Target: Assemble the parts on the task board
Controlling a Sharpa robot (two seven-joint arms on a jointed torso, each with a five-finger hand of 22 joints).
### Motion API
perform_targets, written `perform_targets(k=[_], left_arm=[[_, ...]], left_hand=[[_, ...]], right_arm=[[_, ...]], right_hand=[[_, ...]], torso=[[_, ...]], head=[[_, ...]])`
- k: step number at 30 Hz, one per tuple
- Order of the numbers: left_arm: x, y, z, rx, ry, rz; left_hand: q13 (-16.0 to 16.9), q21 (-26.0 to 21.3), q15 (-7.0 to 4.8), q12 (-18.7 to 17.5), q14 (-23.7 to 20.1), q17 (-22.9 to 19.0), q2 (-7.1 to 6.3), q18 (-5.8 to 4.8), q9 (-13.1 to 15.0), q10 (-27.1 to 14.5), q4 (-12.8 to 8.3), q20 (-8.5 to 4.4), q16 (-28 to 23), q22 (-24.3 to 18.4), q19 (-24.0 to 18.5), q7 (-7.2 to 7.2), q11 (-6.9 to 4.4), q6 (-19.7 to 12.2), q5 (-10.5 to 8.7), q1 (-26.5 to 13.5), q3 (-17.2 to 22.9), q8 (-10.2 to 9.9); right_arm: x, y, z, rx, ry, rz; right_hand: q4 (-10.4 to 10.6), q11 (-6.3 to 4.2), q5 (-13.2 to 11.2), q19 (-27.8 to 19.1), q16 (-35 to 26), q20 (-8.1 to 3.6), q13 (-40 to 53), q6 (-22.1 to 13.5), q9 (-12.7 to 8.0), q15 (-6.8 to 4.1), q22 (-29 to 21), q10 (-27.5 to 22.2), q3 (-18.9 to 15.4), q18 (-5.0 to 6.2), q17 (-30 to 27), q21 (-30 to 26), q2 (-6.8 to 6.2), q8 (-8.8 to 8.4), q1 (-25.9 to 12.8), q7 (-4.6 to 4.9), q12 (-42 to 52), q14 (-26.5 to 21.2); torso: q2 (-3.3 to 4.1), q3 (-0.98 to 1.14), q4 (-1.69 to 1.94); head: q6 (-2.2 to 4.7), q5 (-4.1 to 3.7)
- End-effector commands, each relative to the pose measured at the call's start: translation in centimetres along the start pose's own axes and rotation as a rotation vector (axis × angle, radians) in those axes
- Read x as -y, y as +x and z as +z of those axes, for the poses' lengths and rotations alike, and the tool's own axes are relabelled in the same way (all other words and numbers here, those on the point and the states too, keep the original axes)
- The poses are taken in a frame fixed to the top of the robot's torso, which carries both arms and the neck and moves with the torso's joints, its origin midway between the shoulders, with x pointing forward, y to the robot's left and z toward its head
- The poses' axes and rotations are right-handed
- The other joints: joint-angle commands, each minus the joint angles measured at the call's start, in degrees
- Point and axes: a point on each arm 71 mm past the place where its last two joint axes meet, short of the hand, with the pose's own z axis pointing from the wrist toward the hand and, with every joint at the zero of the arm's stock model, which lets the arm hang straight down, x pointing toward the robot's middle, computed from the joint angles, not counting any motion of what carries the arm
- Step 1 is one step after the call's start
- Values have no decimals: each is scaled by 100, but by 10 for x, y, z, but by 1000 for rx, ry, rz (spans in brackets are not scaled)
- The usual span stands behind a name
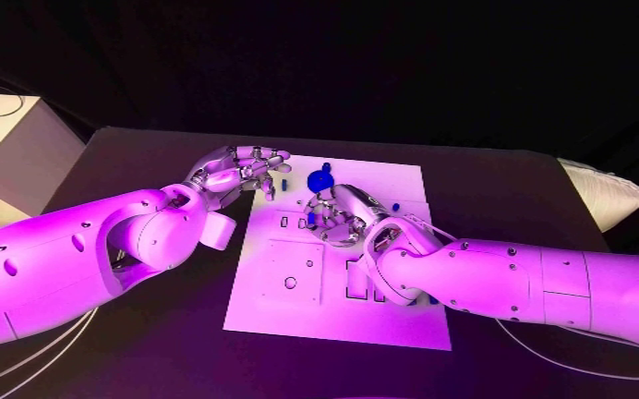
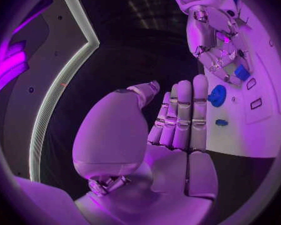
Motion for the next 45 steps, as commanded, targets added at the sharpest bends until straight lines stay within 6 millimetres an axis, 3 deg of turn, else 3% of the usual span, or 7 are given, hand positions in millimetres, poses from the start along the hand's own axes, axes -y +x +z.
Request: perform_targets(k=[1,27,30,31,33,35,45], left_arm=[[0,3,1,-24,4,-5],[0,2,0,-20,3,-4],[0,2,0,-20,3,-4],[0,2,0,-20,3,-4],[0,2,0,-20,3,-4],[0,1,0,-19,3,-4],[0,1,0,-18,2,-4]], left_hand=[[8,36,-23,26,-10,-1,67,94,9,-32,-27,-4,24,8,-24,43,-1,-31,21,-7,9,21],[8,36,-23,26,-10,-1,67,94,9,-32,-27,-4,24,8,-24,43,-1,-31,21,-7,9,21],[8,36,-23,26,-10,-1,67,94,9,-32,-27,-4,24,8,-24,43,-1,-31,21,-7,9,21],[8,36,-23,26,-10,-1,67,94,9,-32,-27,-4,24,8,-24,43,-1,-31,21,-7,9,21],[8,36,-23,26,-10,-1,67,94,9,-32,-27,-4,24,8,-24,43,-1,-31,21,-7,9,21],[8,36,-23,26,-10,-1,67,94,9,-32,-27,-4,24,8,-24,43,-1,-31,21,-7,9,21],[8,36,-23,26,-10,-1,67,94,9,-32,-27,-4,24,8,-24,43,-1,-31,21,-7,9,21]], right_arm=[[1,4,1,-29,3,-23],[-2,5,-1,-1,-29,-7],[-4,4,-2,7,-46,7],[-5,4,-2,7,-51,12],[-5,4,-3,8,-59,19],[-6,4,-3,8,-65,23],[-4,4,-4,-10,-65,28]], right_hand=[[3,3,-37,288,29,-45,5,-27,-1,-37,908,14,-32,-16,945,24,37,4,-20,2,13,458],[2,0,-40,298,46,-44,-9,-34,-8,-38,929,-38,-28,-22,966,51,41,3,-19,-1,8,464],[-5,0,-19,278,27,-45,-599,-32,-13,-38,898,-587,29,-11,944,0,55,8,6,3,-651,456],[-4,5,-19,247,-5,-41,-1123,-43,-16,-33,848,-996,78,6,906,-80,45,12,8,10,-1243,444],[15,32,-22,175,-122,-28,-1494,-66,-14,-21,731,-1163,179,45,768,-264,19,25,-6,25,-1719,399],[21,67,-27,144,-180,-5,-2086,-89,5,10,683,-1147,282,61,703,-352,-30,64,-21,53,-2357,377],[5,184,-43,56,-338,82,-3038,-126,15,110,545,-1208,277,109,515,-605,-63,126,-64,126,-3270,301]], torso=[[1,2,9],[0,9,0],[-3,7,0],[-2,5,1],[-2,7,0],[-2,5,-1],[-1,3,-3]], head=[[-15,2],[-16,3],[-15,7],[-15,8],[-16,12],[-16,13],[-11,9]])
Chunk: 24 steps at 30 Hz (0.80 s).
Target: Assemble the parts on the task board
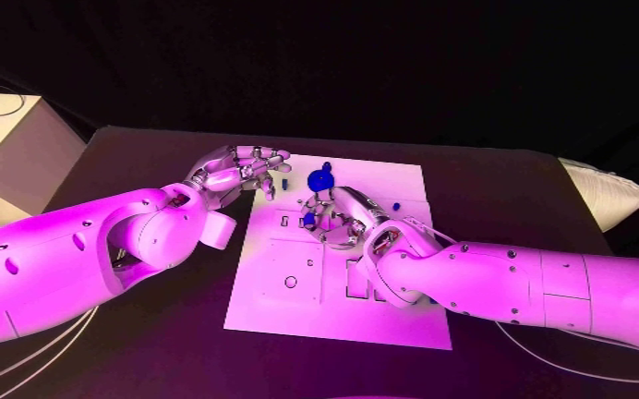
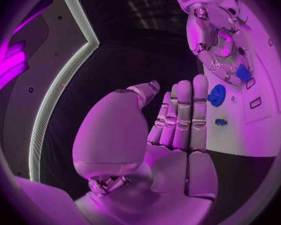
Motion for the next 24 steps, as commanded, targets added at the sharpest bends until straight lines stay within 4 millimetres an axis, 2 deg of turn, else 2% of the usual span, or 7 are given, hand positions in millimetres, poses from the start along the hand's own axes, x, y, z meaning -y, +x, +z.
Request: perform_targets(k=[1,24], left_arm=[[0,2,0,-19,5,-4],[0,2,0,-19,3,-4]], left_hand=[[9,36,-23,26,-10,-1,67,94,9,-32,-27,-4,24,9,-24,43,-1,-31,21,-7,9,21],[9,36,-23,26,-10,-1,67,94,9,-32,-27,-4,24,9,-24,43,-1,-31,21,-7,9,21]], right_arm=[[-1,1,0,-13,-22,7],[-2,-1,-3,2,-14,-35]], right_hand=[[-12,22,-24,52,-30,43,-127,12,1,48,543,18,17,112,513,-34,-16,37,-19,65,-106,280],[-53,-19,-31,93,27,31,-324,83,-5,18,598,299,-11,98,571,38,24,71,18,41,-159,310]], torso=[[1,-1,0],[-8,-4,1]], head=[[-2,-4],[-3,9]])
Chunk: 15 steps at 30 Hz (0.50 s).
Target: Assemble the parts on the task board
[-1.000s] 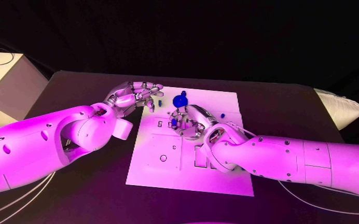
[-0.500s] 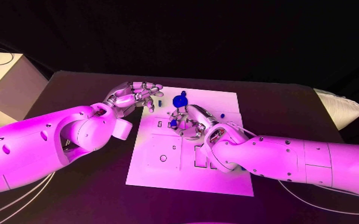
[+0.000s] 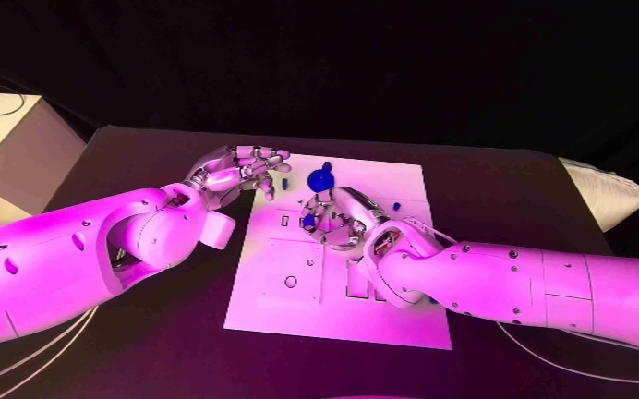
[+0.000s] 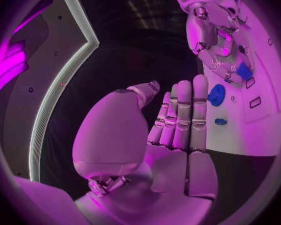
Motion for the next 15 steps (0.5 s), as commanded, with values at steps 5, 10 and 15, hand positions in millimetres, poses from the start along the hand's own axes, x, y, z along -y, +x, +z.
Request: perform_targets(k=[5,10,15], left_arm=[[1,2,0,-18,4,-4],[1,1,-1,-16,4,-3],[1,1,-1,-15,4,-3]], left_hand=[[9,36,-23,26,-10,-1,67,94,10,-32,-27,-4,24,9,-24,43,-1,-31,21,-7,9,21],[9,36,-23,26,-10,-1,67,94,10,-32,-27,-4,24,9,-24,43,-1,-31,21,-7,9,21],[9,36,-23,26,-10,-1,67,94,10,-32,-27,-4,24,9,-24,43,-1,-31,21,-7,9,21]], right_arm=[[-7,-4,-4,-9,-3,-76],[-15,-10,-4,-41,6,-141],[-21,-13,-2,-79,18,-213]], right_hand=[[-46,-16,-29,97,31,26,-17,39,-2,-8,598,61,6,98,576,40,22,30,27,-5,-1,335],[-50,-20,-41,101,25,19,-30,55,-4,-14,600,91,-9,97,567,42,3,33,19,-9,0,335],[-50,-27,-47,103,25,15,-39,69,-5,-19,601,117,-16,97,566,42,-1,36,15,-15,4,337]], torso=[[-6,-5,-19],[-4,-3,-28],[-18,-13,-40]], head=[[14,10],[28,2],[28,18]])
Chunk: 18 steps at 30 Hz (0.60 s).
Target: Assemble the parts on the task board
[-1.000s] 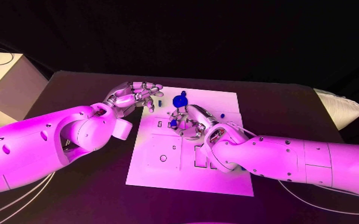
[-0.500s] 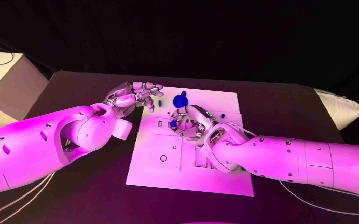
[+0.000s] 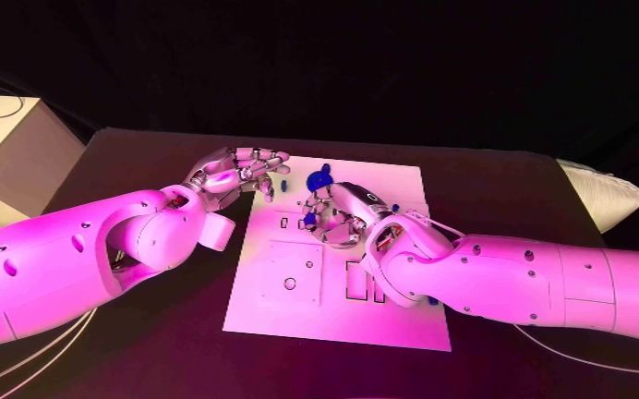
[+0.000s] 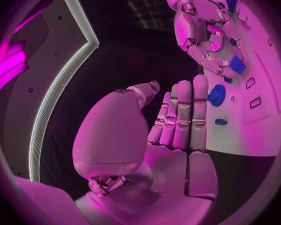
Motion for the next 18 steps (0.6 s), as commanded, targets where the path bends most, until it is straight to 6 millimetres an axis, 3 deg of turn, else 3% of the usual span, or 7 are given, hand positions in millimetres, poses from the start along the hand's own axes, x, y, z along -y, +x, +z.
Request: perform_targets(k=[1,18], left_arm=[[1,2,0,-18,5,-4],[1,2,0,-18,4,-4]], left_hand=[[9,36,-23,26,-10,-1,67,94,9,-32,-27,-4,24,9,-24,43,-1,-31,21,-7,9,21],[9,36,-23,26,-10,-1,67,94,9,-32,-27,-4,24,9,-24,43,-1,-31,21,-7,9,21]], right_arm=[[-2,2,1,-69,28,-122],[-18,8,12,-78,28,-337]], right_hand=[[-19,-9,-27,106,29,14,-7,55,-4,-20,607,44,-16,95,571,30,-3,37,14,1,5,338],[-47,-25,-4,109,-5,-2,-42,78,-14,-37,607,80,-10,95,527,27,-27,33,41,-14,-11,331]], torso=[[-11,-10,-9],[11,2,5]], head=[[0,11],[3,25]])
